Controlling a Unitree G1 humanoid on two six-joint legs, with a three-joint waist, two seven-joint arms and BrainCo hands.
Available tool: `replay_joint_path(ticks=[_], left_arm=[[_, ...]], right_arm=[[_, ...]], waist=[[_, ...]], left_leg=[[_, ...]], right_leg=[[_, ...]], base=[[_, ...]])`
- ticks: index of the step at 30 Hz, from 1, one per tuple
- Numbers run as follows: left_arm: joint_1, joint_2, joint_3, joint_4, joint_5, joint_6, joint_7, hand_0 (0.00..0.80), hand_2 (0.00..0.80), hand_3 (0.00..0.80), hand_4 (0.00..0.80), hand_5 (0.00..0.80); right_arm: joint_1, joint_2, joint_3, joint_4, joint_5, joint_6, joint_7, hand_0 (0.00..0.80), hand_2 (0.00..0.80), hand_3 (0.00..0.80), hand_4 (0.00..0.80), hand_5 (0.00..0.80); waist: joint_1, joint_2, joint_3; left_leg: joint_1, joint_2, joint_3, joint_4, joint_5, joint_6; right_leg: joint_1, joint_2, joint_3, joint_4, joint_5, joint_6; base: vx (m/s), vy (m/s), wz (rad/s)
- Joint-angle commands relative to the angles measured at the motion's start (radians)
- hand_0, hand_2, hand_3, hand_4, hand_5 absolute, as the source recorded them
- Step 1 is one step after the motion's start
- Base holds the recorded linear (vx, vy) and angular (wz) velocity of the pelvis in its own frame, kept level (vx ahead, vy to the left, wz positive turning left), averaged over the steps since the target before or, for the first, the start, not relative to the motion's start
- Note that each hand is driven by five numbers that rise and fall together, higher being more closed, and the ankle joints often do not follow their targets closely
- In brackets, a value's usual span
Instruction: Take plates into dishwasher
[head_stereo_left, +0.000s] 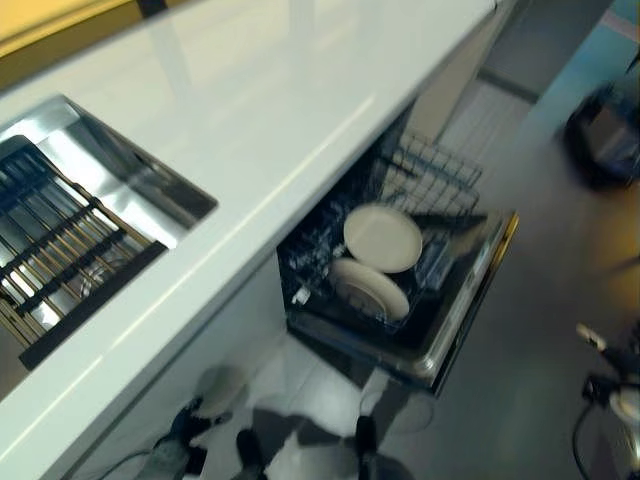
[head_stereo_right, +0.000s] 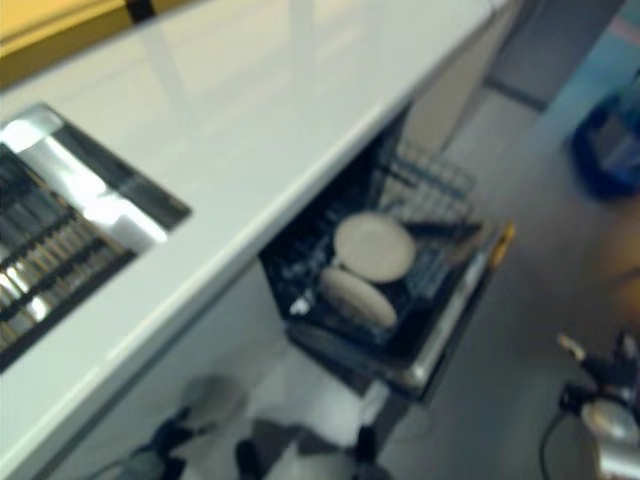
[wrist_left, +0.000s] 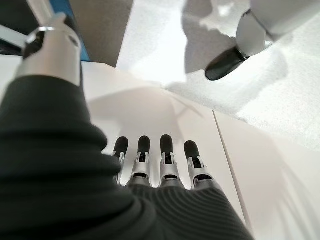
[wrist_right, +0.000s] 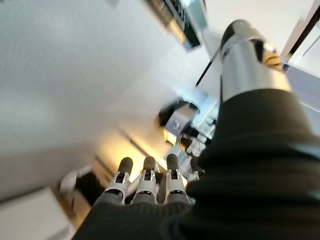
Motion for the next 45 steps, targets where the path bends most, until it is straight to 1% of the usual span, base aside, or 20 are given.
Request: replay_joint_path(ticks=[1, 4, 5, 8, 10, 13, 16, 17, 18, 22, 25, 27, 30, 31, 32, 34, 39, 40, 43, 45], left_arm=[[-0.016, 0.015, -0.019, 0.03, -0.043, -0.038, 0.027, 0.0, 0.0, 0.0, 0.0, 0.0], [-0.029, -0.012, -0.036, 0.033, -0.048, -0.089, 0.022, 0.0, 0.0, 0.0, 0.0, 0.0], [-0.031, -0.019, -0.043, 0.035, -0.048, -0.1, 0.022, 0.0, 0.0, 0.0, 0.0, 0.0], [-0.031, -0.034, -0.051, 0.037, -0.043, -0.12, 0.022, 0.0, 0.0, 0.0, 0.0, 0.0], [-0.033, -0.038, -0.052, 0.042, -0.042, -0.132, 0.02, 0.0, 0.0, 0.0, 0.0, 0.0], [-0.044, -0.054, -0.06, 0.046, -0.046, -0.152, 0.029, 0.0, 0.0, 0.0, 0.0, 0.0], [-0.049, -0.062, -0.062, 0.044, -0.04, -0.177, 0.06, 0.0, 0.0, 0.0, 0.0, 0.0], [-0.051, -0.062, -0.062, 0.042, -0.041, -0.181, 0.067, 0.0, 0.0, 0.0, 0.0, 0.0], [-0.053, -0.067, -0.067, 0.021, -0.045, -0.183, 0.085, 0.0, 0.0, 0.0, 0.0, 0.0], [-0.056, -0.072, -0.076, -0.015, -0.057, -0.192, 0.093, 0.0, 0.0, 0.0, 0.0, 0.0], [-0.06, -0.072, -0.082, -0.029, -0.062, -0.194, 0.105, 0.0, 0.0, 0.0, 0.0, 0.0], [-0.061, -0.069, -0.08, -0.029, -0.069, -0.193, 0.115, 0.0, 0.0, 0.0, 0.0, 0.0], [-0.058, -0.065, -0.073, -0.033, -0.073, -0.187, 0.12, 0.0, 0.0, 0.0, 0.0, 0.0], [-0.056, -0.062, -0.073, -0.036, -0.073, -0.18, 0.12, 0.0, 0.0, 0.0, 0.0, 0.0], [-0.051, -0.054, -0.065, -0.043, -0.069, -0.171, 0.12, 0.0, 0.0, 0.0, 0.0, 0.0], [-0.046, -0.047, -0.059, -0.048, -0.071, -0.163, 0.116, 0.0, 0.0, 0.0, 0.0, 0.0], [-0.018, -0.046, -0.058, -0.056, -0.056, -0.158, 0.103, 0.0, 0.0, 0.0, 0.0, 0.0], [-0.008, -0.05, -0.061, -0.058, -0.054, -0.16, 0.103, 0.0, 0.0, 0.0, 0.0, 0.0], [0.006, -0.056, -0.071, -0.055, -0.048, -0.169, 0.094, 0.0, 0.0, 0.0, 0.0, 0.0], [0.012, -0.065, -0.082, -0.056, -0.053, -0.174, 0.091, 0.0, 0.0, 0.0, 0.0, 0.0]], right_arm=[[-0.037, -0.006, -0.019, -0.004, 0.056, -0.075, -0.023, 0.0, 0.0, 0.0, 0.0, 0.0], [-0.083, -0.004, 0.003, 0.036, 0.111, -0.099, 0.001, 0.0, 0.0, 0.0, 0.0, 0.0], [-0.094, -0.003, 0.008, 0.035, 0.126, -0.096, 0.005, 0.0, 0.0, 0.0, 0.0, 0.0], [-0.116, 0.014, 0.02, 0.017, 0.165, -0.096, 0.036, 0.0, 0.0, 0.0, 0.0, 0.0], [-0.123, 0.028, 0.025, -0.002, 0.191, -0.093, 0.048, 0.0, 0.0, 0.0, 0.0, 0.0], [-0.144, 0.053, 0.037, -0.024, 0.245, -0.084, 0.09, 0.0, 0.0, 0.0, 0.0, 0.0], [-0.152, 0.071, 0.05, -0.023, 0.262, -0.09, 0.093, 0.0, 0.0, 0.0, 0.0, 0.0], [-0.153, 0.078, 0.056, -0.023, 0.27, -0.094, 0.093, 0.0, 0.0, 0.0, 0.0, 0.0], [-0.158, 0.094, 0.067, -0.025, 0.283, -0.102, 0.085, 0.0, 0.0, 0.0, 0.0, 0.0], [-0.169, 0.108, 0.078, -0.007, 0.279, -0.129, 0.098, 0.0, 0.0, 0.0, 0.0, 0.0], [-0.18, 0.115, 0.091, -0.001, 0.273, -0.144, 0.104, 0.0, 0.0, 0.0, 0.0, 0.0], [-0.19, 0.122, 0.097, -0.005, 0.273, -0.141, 0.104, 0.0, 0.0, 0.0, 0.0, 0.0], [-0.196, 0.131, 0.104, -0.011, 0.267, -0.137, 0.107, 0.0, 0.0, 0.0, 0.0, 0.0], [-0.198, 0.138, 0.111, -0.015, 0.265, -0.136, 0.109, 0.0, 0.0, 0.0, 0.0, 0.0], [-0.203, 0.151, 0.115, -0.022, 0.266, -0.13, 0.109, 0.0, 0.0, 0.0, 0.0, 0.0], [-0.205, 0.16, 0.12, -0.025, 0.268, -0.126, 0.113, 0.0, 0.0, 0.0, 0.0, 0.0], [-0.212, 0.198, 0.142, -0.039, 0.277, -0.123, 0.14, 0.0, 0.0, 0.0, 0.0, 0.0], [-0.217, 0.207, 0.15, -0.047, 0.288, -0.121, 0.179, 0.0, 0.0, 0.0, 0.0, 0.0], [-0.232, 0.227, 0.167, -0.061, 0.312, -0.12, 0.234, 0.0, 0.0, 0.0, 0.0, 0.0], [-0.257, 0.244, 0.188, -0.056, 0.316, -0.119, 0.284, 0.0, 0.0, 0.0, 0.0, 0.0]], waist=[[0.023, -0.013, -0.002], [0.038, 0.014, 0.032], [0.04, 0.022, 0.038], [0.045, 0.042, 0.052], [0.046, 0.05, 0.058], [0.048, 0.083, 0.071], [0.05, 0.101, 0.08], [0.048, 0.099, 0.085], [0.053, 0.108, 0.094], [0.065, 0.13, 0.102], [0.069, 0.141, 0.11], [0.071, 0.142, 0.111], [0.074, 0.141, 0.108], [0.074, 0.133, 0.106], [0.081, 0.132, 0.105], [0.088, 0.132, 0.101], [0.106, 0.141, 0.095], [0.111, 0.146, 0.096], [0.119, 0.155, 0.097], [0.128, 0.168, 0.1]], left_leg=[[-0.026, -0.076, -0.037, -0.02, -0.007, 0.076], [-0.042, -0.085, -0.076, -0.037, 0.013, 0.062], [-0.048, -0.086, -0.087, -0.042, 0.02, 0.058], [-0.057, -0.087, -0.099, -0.053, 0.036, 0.051], [-0.064, -0.09, -0.102, -0.054, 0.042, 0.049], [-0.088, -0.094, -0.097, -0.039, 0.054, 0.043], [-0.114, -0.097, -0.094, -0.001, 0.054, 0.041], [-0.12, -0.101, -0.094, 0.017, 0.049, 0.039], [-0.145, -0.099, -0.097, 0.053, 0.048, 0.036], [-0.188, -0.098, -0.099, 0.103, 0.044, 0.036], [-0.221, -0.099, -0.103, 0.155, 0.034, 0.04], [-0.253, -0.098, -0.108, 0.208, 0.02, 0.043], [-0.281, -0.096, -0.111, 0.256, 0.004, 0.047], [-0.289, -0.106, -0.118, 0.293, -0.031, 0.043], [-0.315, -0.105, -0.124, 0.337, -0.04, 0.049], [-0.338, -0.105, -0.132, 0.365, -0.045, 0.052], [-0.371, -0.108, -0.153, 0.392, -0.03, 0.052], [-0.372, -0.11, -0.157, 0.386, -0.02, 0.05], [-0.372, -0.111, -0.161, 0.37, 0.002, 0.043], [-0.37, -0.114, -0.166, 0.345, 0.031, 0.034]], right_leg=[[-0.018, -0.023, 0.008, 0.094, -0.033, 0.014], [-0.049, -0.011, -0.017, 0.132, -0.065, -0.018], [-0.056, -0.007, -0.022, 0.142, -0.072, -0.024], [-0.073, -0.003, -0.041, 0.175, -0.097, -0.041], [-0.09, -0.004, -0.048, 0.202, -0.111, -0.047], [-0.138, -0.01, -0.062, 0.286, -0.152, -0.061], [-0.178, -0.016, -0.066, 0.369, -0.185, -0.072], [-0.188, -0.024, -0.066, 0.4, -0.203, -0.074], [-0.212, -0.032, -0.067, 0.462, -0.232, -0.085], [-0.255, -0.048, -0.072, 0.552, -0.271, -0.099], [-0.286, -0.051, -0.071, 0.624, -0.3, -0.112], [-0.31, -0.051, -0.068, 0.683, -0.326, -0.125], [-0.328, -0.053, -0.068, 0.728, -0.349, -0.137], [-0.33, -0.059, -0.057, 0.764, -0.39, -0.135], [-0.349, -0.065, -0.059, 0.819, -0.412, -0.144], [-0.367, -0.071, -0.058, 0.857, -0.429, -0.151], [-0.392, -0.078, -0.055, 0.915, -0.449, -0.159], [-0.392, -0.077, -0.055, 0.918, -0.45, -0.159], [-0.389, -0.079, -0.056, 0.915, -0.448, -0.158], [-0.385, -0.082, -0.056, 0.91, -0.445, -0.154]], base=[[-0.074, -0.097, 0.04], [-0.13, -0.119, 0.11], [-0.122, -0.091, 0.27], [-0.058, -0.059, 0.18], [-0.046, -0.039, 0.08], [-0.067, 0.011, 0.07], [-0.048, -0.008, 0.11], [-0.072, -0.099, 0.22], [-0.074, -0.13, 0.33], [-0.084, -0.121, 0.26], [-0.104, -0.132, 0.13], [-0.066, -0.123, 0.17], [-0.007, -0.111, 0.07], [0.054, -0.177, 0.02], [0.062, -0.167, 0.01], [-0.002, -0.109, 0.05], [0.028, -0.065, 0.05], [0.036, -0.023, 0.05], [0.023, 0.005, 0.02], [0.03, 0.039, 0.04]])
